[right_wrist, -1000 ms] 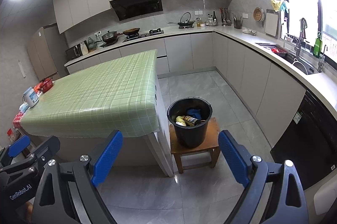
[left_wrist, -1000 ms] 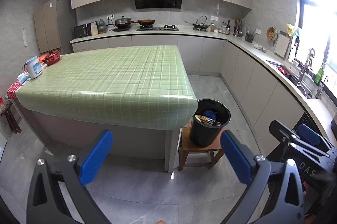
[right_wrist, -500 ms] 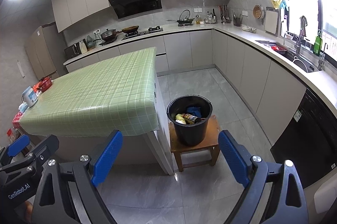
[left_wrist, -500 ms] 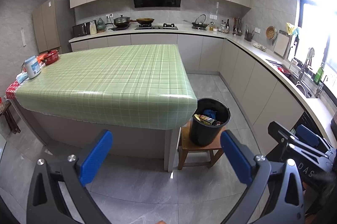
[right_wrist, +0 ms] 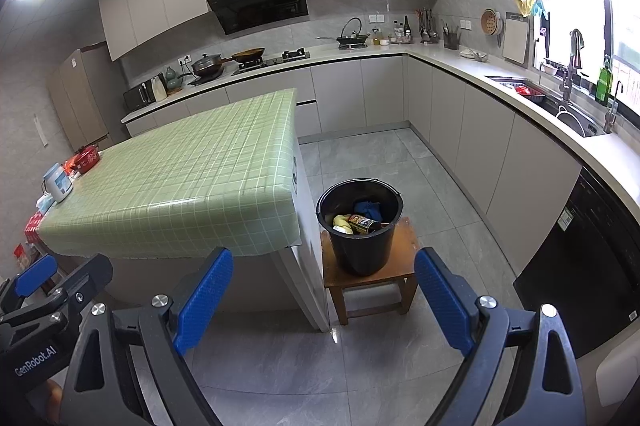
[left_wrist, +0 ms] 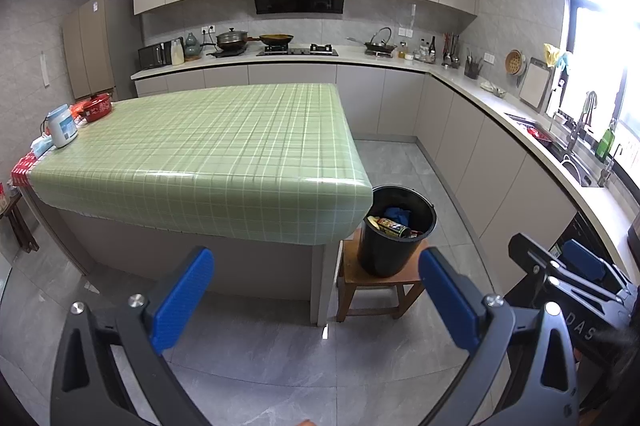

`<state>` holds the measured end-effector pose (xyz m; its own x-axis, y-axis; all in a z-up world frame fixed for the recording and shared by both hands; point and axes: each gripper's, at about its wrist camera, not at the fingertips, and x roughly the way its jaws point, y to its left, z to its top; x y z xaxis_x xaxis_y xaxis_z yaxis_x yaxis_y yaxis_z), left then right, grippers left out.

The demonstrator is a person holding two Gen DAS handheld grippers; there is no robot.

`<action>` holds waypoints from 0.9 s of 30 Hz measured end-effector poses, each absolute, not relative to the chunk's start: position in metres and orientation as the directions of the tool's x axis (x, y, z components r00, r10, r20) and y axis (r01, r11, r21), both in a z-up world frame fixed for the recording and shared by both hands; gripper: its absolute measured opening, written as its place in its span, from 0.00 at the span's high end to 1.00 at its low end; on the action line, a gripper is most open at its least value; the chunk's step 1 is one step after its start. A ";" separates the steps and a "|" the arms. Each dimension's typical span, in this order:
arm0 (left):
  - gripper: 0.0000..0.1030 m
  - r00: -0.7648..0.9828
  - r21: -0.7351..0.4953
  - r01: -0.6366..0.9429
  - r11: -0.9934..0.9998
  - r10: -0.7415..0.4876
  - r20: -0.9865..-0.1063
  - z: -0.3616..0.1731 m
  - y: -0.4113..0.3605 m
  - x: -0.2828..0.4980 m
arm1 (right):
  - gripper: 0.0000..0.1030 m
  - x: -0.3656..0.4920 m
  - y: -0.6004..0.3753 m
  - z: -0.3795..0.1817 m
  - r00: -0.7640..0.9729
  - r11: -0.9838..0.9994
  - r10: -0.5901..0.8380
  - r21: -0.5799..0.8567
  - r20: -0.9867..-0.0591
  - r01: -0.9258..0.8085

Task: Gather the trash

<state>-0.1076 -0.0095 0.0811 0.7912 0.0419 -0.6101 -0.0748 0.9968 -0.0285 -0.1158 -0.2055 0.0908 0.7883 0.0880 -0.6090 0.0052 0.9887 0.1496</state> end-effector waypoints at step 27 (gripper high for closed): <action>0.00 0.789 -0.031 -0.075 0.997 0.040 -0.613 0.082 -0.009 -0.107 | 0.09 -0.115 -0.207 0.089 0.785 0.988 0.096 0.154 -0.612 0.000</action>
